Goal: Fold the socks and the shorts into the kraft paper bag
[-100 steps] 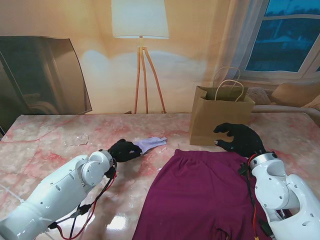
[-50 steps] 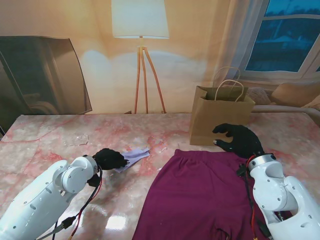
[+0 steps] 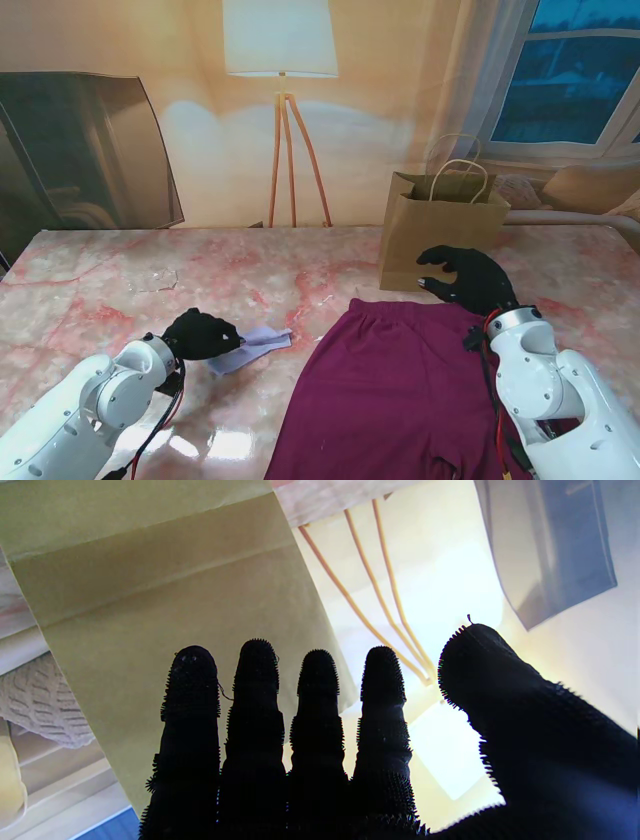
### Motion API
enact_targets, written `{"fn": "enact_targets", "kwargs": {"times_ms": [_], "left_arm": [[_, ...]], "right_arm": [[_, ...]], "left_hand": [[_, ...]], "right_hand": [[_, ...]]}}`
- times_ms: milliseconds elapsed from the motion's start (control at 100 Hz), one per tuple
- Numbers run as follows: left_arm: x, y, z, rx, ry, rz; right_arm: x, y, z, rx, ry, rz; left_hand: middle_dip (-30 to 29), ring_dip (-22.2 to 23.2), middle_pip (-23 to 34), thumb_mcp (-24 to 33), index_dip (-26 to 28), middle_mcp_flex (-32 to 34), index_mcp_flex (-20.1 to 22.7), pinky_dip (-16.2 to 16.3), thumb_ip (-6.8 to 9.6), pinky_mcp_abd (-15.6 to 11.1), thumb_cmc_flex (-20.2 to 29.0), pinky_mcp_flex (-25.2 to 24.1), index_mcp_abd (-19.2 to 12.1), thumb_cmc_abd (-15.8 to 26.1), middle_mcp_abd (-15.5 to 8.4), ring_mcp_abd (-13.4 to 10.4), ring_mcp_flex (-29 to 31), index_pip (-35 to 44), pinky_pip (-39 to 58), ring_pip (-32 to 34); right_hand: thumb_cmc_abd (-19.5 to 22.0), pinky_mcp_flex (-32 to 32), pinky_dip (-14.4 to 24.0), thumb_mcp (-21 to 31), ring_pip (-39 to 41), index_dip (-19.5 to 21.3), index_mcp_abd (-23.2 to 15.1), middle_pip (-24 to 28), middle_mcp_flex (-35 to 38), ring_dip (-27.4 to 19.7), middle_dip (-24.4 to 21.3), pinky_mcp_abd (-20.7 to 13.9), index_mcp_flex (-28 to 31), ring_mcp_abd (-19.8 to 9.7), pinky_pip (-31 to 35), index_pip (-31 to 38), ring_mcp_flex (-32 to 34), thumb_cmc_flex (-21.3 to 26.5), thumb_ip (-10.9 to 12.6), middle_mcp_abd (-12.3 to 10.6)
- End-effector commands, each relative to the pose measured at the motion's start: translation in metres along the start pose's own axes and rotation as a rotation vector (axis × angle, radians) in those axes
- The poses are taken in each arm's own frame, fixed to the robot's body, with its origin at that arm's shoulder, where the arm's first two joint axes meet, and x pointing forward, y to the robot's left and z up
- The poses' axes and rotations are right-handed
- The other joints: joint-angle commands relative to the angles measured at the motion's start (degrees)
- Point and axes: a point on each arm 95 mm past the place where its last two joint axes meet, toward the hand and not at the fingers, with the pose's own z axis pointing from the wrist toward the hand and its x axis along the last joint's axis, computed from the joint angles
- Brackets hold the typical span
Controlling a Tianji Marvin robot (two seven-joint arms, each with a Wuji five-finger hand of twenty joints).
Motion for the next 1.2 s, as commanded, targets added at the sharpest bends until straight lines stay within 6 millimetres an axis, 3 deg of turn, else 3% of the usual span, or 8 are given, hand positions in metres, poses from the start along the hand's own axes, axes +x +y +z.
{"fn": "enact_targets", "kwargs": {"times_ms": [0,120,230,350,500,770,1020,1190], "left_arm": [[0.008,-0.013,0.004,0.039,0.005,-0.025],[0.017,-0.025,0.012,0.143,0.000,-0.015],[0.030,-0.030,0.024,0.198,0.023,0.010],[0.042,-0.031,0.037,0.216,0.057,0.059],[0.053,-0.026,0.053,0.188,0.098,0.074],[0.056,-0.012,0.075,0.095,0.135,0.100],[0.047,-0.002,0.090,0.047,0.119,0.129],[0.045,0.003,0.097,0.045,0.113,0.138]], "right_arm": [[0.001,-0.003,-0.002,0.002,-0.001,0.007],[0.001,-0.001,-0.004,-0.002,-0.004,0.006],[-0.001,0.000,-0.006,-0.005,-0.009,0.006],[-0.002,0.000,-0.009,-0.006,-0.015,0.009],[-0.004,0.001,-0.011,-0.004,-0.021,0.011],[-0.007,0.001,-0.014,-0.008,-0.030,0.014],[-0.008,-0.001,-0.016,-0.006,-0.033,0.020],[-0.008,-0.001,-0.015,-0.006,-0.034,0.022]], "left_hand": [[1.04,0.48,-0.97,3.52,1.15,-2.68,0.21,-0.78,1.67,1.53,-2.44,-0.38,-1.42,-2.73,-2.37,-0.56,-1.44,1.71,0.63,-1.55],[4.52,2.32,0.49,6.26,3.89,-7.84,-1.84,-1.16,-0.96,1.97,-3.97,-0.62,-3.05,-9.39,-4.04,-1.69,-3.32,4.35,0.00,-1.61],[7.99,3.08,-0.44,9.18,4.61,-18.17,-8.04,-2.10,-4.11,1.49,-3.16,-2.45,-3.87,-17.36,-5.19,-3.16,-8.65,1.74,-4.32,-5.03],[4.21,0.60,-6.56,12.84,2.74,-29.12,-12.21,-2.38,-6.90,0.54,-1.68,-4.42,-3.70,-25.32,-5.10,-4.06,-15.60,-3.21,-10.50,-11.67],[0.94,-1.04,-9.20,15.96,0.37,-32.97,-13.57,-2.56,-8.47,0.01,-0.88,-5.57,-4.43,-30.66,-5.05,-4.46,-18.73,-6.39,-14.40,-14.89],[0.10,-1.71,-9.54,18.24,0.63,-32.77,-10.45,-2.45,-9.63,-0.11,-1.09,-6.02,-4.83,-34.01,-4.98,-4.61,-19.24,-4.71,-16.44,-16.19],[0.58,-1.33,-8.38,19.74,1.08,-30.47,-8.33,-2.06,-9.68,0.00,-0.20,-5.57,-4.16,-33.50,-4.78,-4.62,-17.83,-3.08,-16.34,-15.34],[1.11,-0.97,-7.40,21.13,3.34,-29.03,-5.10,-1.63,-9.26,0.01,0.94,-5.48,-5.90,-32.15,-4.81,-4.67,-17.21,2.39,-15.56,-14.35]], "right_hand": [[1.13,-0.60,-0.81,-0.78,0.13,0.03,-0.54,0.83,0.52,0.68,-0.32,-1.30,0.47,-0.31,1.33,-1.27,0.14,-2.03,3.17,-0.19],[1.11,-0.56,-0.80,-0.79,0.11,0.06,-0.49,0.86,0.59,0.69,-0.32,-1.31,0.50,-0.28,1.34,-1.27,0.12,-2.02,3.18,-0.20],[1.08,-0.56,-0.79,-0.77,0.12,0.08,-0.40,0.87,0.60,0.71,-0.32,-1.27,0.52,-0.31,1.34,-1.27,0.16,-1.96,3.19,-0.27],[1.14,-0.57,-0.77,-0.79,0.10,0.10,-0.49,0.90,0.58,0.72,-0.30,-1.29,0.51,-0.32,1.36,-1.29,0.10,-2.02,3.18,-0.22],[1.21,-0.65,-0.77,-0.87,0.07,0.10,-0.47,0.93,0.61,0.73,-0.29,-1.28,0.51,-0.25,1.33,-1.35,0.04,-2.08,3.20,-0.19],[1.35,-0.66,-0.71,-0.87,0.09,0.15,-0.40,1.06,0.66,0.77,-0.24,-1.20,0.54,-0.20,1.38,-1.36,-0.01,-2.13,3.24,-0.23],[1.33,-0.66,-0.63,-0.87,0.21,0.19,-0.44,1.15,0.69,0.86,-0.20,-1.14,0.61,-0.24,1.47,-1.31,0.06,-2.14,3.25,-0.21],[1.57,-0.67,-0.59,-0.93,0.28,0.21,-0.46,1.22,0.71,0.92,-0.17,-1.18,0.61,-0.20,1.52,-1.28,0.12,-2.39,3.25,-0.17]]}}
